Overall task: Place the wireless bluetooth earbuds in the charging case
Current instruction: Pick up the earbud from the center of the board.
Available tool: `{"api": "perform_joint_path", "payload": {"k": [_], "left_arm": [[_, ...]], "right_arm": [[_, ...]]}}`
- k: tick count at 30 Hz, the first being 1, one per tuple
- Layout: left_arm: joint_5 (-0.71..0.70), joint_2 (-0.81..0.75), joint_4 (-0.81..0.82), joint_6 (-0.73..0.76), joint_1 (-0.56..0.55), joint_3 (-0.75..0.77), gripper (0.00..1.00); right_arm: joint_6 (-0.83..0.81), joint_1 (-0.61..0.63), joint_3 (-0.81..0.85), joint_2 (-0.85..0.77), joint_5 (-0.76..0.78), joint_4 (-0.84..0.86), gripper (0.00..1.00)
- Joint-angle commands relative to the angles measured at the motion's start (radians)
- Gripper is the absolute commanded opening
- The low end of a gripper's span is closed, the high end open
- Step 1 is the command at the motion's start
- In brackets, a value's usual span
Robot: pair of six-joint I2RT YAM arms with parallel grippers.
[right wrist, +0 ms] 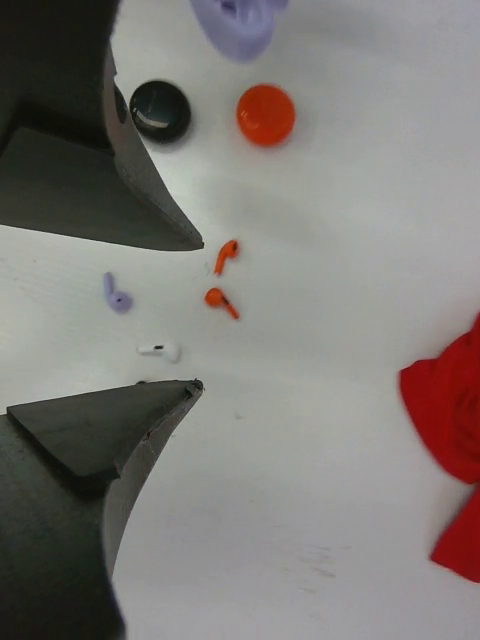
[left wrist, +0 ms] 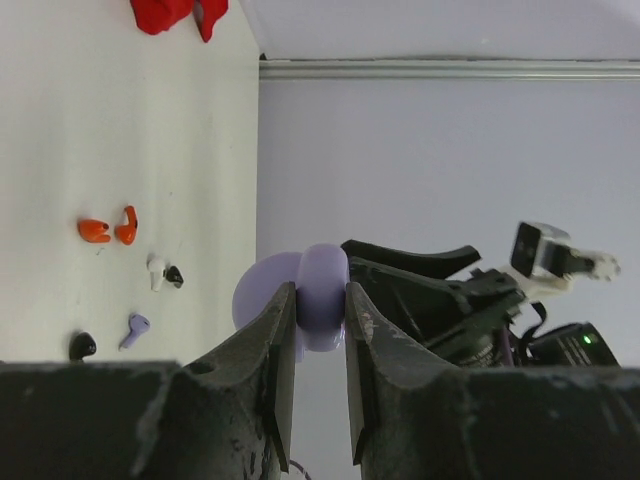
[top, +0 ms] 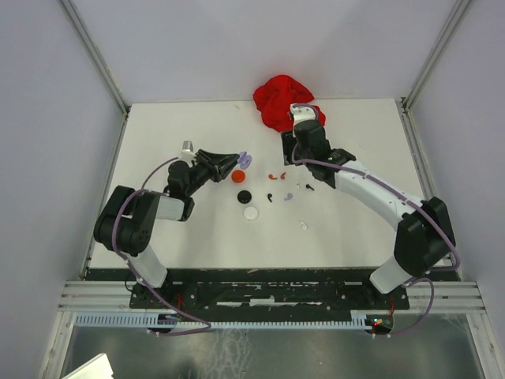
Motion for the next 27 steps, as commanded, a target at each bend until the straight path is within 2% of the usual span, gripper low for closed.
{"api": "perform_joint_path", "payload": {"k": [1, 10, 20, 27], "left_arm": [[-0.005, -0.106, -0.09, 0.146, 0.02, -0.011, 0.03], [-0.024, -0.22, -0.239, 0.255, 0.023, -0.018, 0.03], [-0.026, -0.21, -0.228, 0.259, 0.029, -0.031, 0.03], [-0.023, -0.206, -0.226, 0.259, 0.038, -0.034, 0.03]], "right_arm": [[0.04, -0.027, 0.143, 0.135, -0.074, -0.392, 0.62], [0.093, -0.026, 0.13, 0.254, -0.174, -0.385, 0.6], [0.06, -0.003, 0.106, 0.316, -0.334, -0.287, 0.6], [0.06, 0.013, 0.116, 0.372, -0.376, -0.26, 0.62]]}}
